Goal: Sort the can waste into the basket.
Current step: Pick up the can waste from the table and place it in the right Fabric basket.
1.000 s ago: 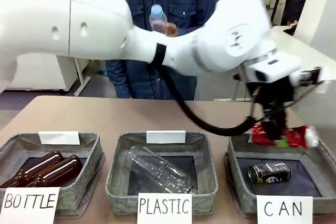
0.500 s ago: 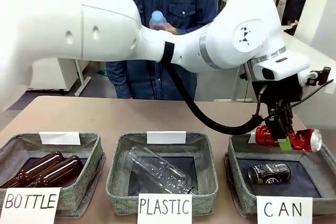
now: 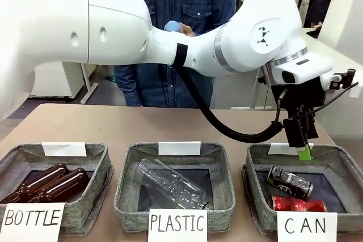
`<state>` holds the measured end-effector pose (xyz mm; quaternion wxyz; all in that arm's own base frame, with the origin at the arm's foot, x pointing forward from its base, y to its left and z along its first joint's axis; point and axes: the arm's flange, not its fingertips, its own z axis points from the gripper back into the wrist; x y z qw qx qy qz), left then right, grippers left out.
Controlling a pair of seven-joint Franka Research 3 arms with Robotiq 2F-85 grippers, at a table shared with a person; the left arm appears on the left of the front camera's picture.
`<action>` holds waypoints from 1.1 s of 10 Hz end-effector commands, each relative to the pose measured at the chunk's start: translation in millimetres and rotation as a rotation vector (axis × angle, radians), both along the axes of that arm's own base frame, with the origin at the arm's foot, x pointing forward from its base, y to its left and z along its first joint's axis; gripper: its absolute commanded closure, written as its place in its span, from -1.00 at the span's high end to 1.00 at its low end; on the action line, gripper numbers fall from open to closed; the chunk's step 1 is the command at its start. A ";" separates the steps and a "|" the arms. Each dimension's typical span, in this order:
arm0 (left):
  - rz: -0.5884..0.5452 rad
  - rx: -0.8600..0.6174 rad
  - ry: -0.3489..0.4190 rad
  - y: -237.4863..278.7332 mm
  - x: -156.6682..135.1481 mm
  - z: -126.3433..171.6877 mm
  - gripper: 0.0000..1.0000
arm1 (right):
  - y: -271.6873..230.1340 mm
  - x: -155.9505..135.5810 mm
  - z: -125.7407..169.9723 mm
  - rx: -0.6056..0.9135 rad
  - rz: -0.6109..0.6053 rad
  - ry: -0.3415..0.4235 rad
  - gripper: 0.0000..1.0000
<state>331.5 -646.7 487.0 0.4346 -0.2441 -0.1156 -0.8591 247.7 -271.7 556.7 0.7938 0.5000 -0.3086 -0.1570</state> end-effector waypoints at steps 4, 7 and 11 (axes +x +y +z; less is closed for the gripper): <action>-0.035 0.055 0.055 72.5 -17.1 43.4 1.00 | 13.6 9.8 -1.8 -0.005 0.031 0.007 1.00; 0.243 0.028 -0.033 213.8 -40.0 89.8 1.00 | 64.2 39.0 3.2 -0.029 0.118 -0.001 1.00; 0.717 -0.121 0.165 400.8 10.1 108.9 1.00 | 196.4 51.2 33.5 -0.078 0.381 -0.177 1.00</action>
